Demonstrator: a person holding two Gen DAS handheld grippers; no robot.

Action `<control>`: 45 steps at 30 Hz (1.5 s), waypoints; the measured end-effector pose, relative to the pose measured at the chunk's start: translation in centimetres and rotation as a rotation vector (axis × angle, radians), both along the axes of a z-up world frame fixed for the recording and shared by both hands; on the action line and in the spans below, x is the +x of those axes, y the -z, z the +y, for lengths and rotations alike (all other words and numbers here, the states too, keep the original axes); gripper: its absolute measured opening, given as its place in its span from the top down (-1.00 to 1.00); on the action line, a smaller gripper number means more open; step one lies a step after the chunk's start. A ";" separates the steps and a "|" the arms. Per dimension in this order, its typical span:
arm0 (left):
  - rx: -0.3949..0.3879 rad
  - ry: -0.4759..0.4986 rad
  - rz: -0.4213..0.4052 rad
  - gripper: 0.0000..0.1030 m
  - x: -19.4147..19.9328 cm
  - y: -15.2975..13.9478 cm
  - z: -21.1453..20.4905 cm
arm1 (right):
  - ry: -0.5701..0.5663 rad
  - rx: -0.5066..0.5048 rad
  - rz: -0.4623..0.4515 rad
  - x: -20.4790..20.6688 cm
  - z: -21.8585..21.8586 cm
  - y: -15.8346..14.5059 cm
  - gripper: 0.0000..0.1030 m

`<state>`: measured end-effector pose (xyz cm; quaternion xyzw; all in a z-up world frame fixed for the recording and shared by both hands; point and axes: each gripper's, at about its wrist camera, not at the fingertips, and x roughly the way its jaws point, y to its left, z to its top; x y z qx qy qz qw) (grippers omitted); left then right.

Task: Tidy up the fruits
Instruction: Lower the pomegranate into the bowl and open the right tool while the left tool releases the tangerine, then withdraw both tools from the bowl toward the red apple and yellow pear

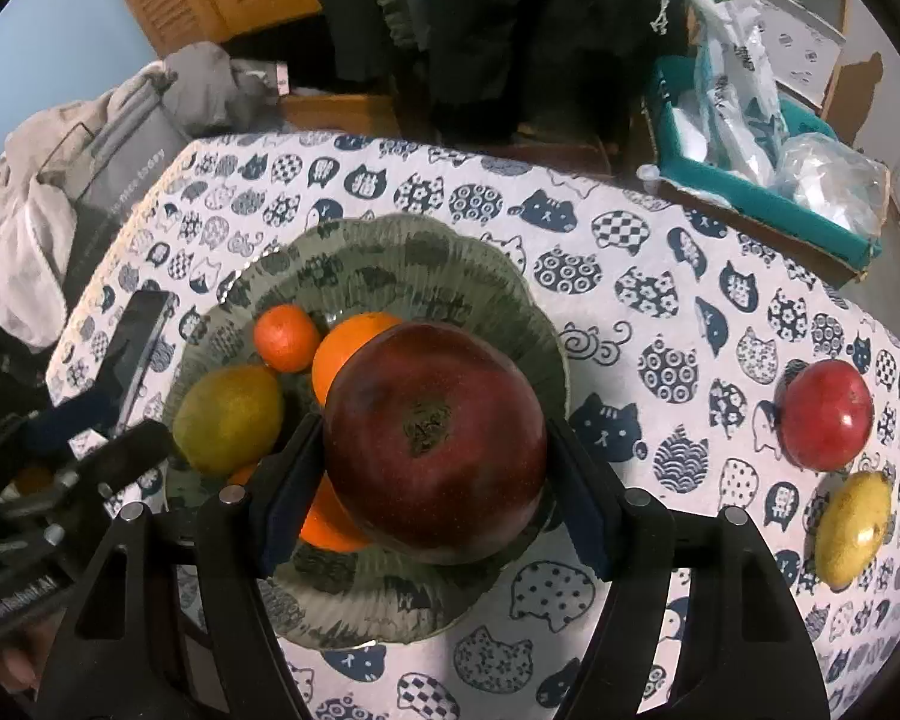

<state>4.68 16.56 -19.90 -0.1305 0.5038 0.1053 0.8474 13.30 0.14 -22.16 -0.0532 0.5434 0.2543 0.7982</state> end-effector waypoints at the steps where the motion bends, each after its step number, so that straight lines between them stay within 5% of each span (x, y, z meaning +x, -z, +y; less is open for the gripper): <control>1: 0.001 -0.009 0.002 -0.30 0.0 0.1 0.2 | -0.004 -0.002 0.004 0.0 0.2 0.2 -0.41; 16: 0.002 -0.046 -0.004 -0.30 -0.1 -0.2 1.2 | -0.047 -0.061 0.033 0.1 1.5 2.1 -0.48; 19: 0.001 -0.044 -0.008 -0.30 -0.2 -0.4 1.2 | -0.038 -0.020 0.002 0.1 1.2 1.0 -0.69; 28: -0.001 -0.045 -0.043 -0.30 -0.5 -1.8 1.1 | 0.021 0.036 -0.067 0.5 -0.3 -2.7 -0.70; 45: -0.004 -0.024 -0.133 -0.52 -1.2 -5.3 -0.2 | 0.087 -0.006 -0.235 -0.6 -4.1 -8.7 -0.69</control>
